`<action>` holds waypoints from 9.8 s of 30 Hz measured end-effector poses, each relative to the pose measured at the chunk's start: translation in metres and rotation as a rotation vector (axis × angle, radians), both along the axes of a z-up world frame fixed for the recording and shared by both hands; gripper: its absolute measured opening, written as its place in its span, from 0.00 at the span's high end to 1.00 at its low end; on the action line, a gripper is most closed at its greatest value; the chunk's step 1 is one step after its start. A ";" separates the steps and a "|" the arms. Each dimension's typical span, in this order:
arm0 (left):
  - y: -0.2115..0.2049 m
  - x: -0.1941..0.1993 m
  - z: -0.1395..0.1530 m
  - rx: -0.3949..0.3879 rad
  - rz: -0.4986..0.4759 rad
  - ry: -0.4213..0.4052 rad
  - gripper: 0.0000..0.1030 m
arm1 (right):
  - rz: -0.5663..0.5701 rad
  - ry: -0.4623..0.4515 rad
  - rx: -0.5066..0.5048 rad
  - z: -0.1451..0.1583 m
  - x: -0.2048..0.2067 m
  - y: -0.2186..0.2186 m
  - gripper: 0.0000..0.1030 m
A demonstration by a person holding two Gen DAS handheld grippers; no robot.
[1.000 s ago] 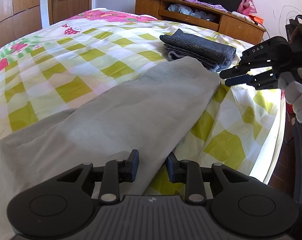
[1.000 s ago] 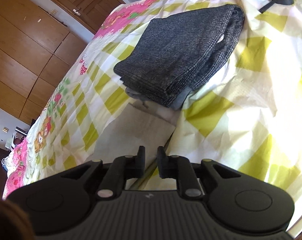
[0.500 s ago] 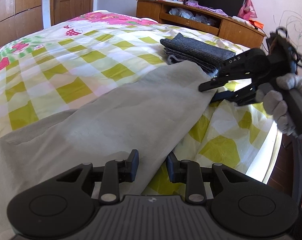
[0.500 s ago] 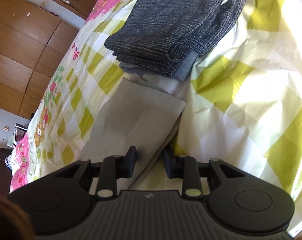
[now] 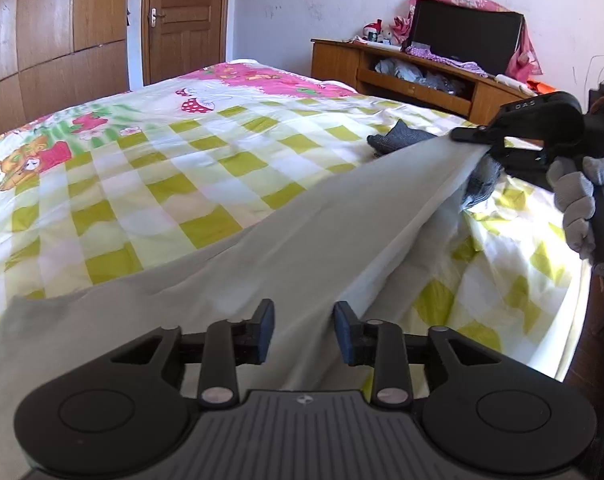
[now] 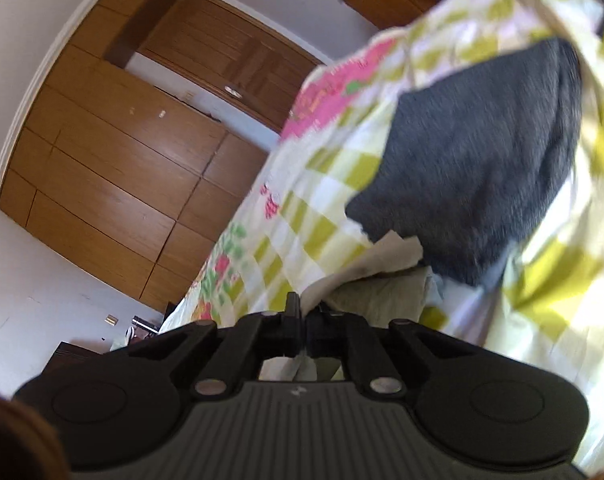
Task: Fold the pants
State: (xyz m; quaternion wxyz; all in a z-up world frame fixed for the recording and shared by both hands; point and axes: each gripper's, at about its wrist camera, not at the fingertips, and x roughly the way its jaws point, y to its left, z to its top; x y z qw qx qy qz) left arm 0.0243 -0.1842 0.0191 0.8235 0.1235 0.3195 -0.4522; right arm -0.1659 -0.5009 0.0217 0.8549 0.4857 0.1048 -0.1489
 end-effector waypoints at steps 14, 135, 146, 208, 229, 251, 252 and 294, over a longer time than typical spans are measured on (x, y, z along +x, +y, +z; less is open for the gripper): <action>0.042 -0.002 -0.023 0.043 0.013 0.105 0.53 | -0.058 0.386 -0.184 -0.005 -0.031 0.008 0.88; -0.028 0.003 -0.020 0.139 -0.243 -0.031 0.71 | 0.211 0.430 -0.148 -0.031 0.000 0.013 0.79; -0.049 0.005 -0.019 0.166 -0.233 -0.018 0.71 | 0.065 0.324 -0.182 -0.044 -0.002 -0.020 0.70; 0.307 0.020 -0.036 -0.064 0.464 0.051 0.61 | 1.019 0.293 -1.143 -0.034 0.182 0.453 0.92; 0.328 0.006 -0.051 -0.124 0.478 0.068 0.60 | 1.071 0.154 -1.171 -0.011 0.201 0.558 0.96; 0.362 -0.031 -0.027 -0.117 0.531 0.048 0.60 | 1.308 0.046 -1.044 0.002 0.168 0.553 0.69; 0.365 -0.032 -0.022 -0.111 0.538 0.038 0.60 | 1.307 0.046 -1.004 0.007 0.170 0.547 0.67; 0.210 0.023 -0.013 0.143 0.351 0.036 0.56 | 0.782 0.462 -0.384 -0.037 0.149 0.223 0.63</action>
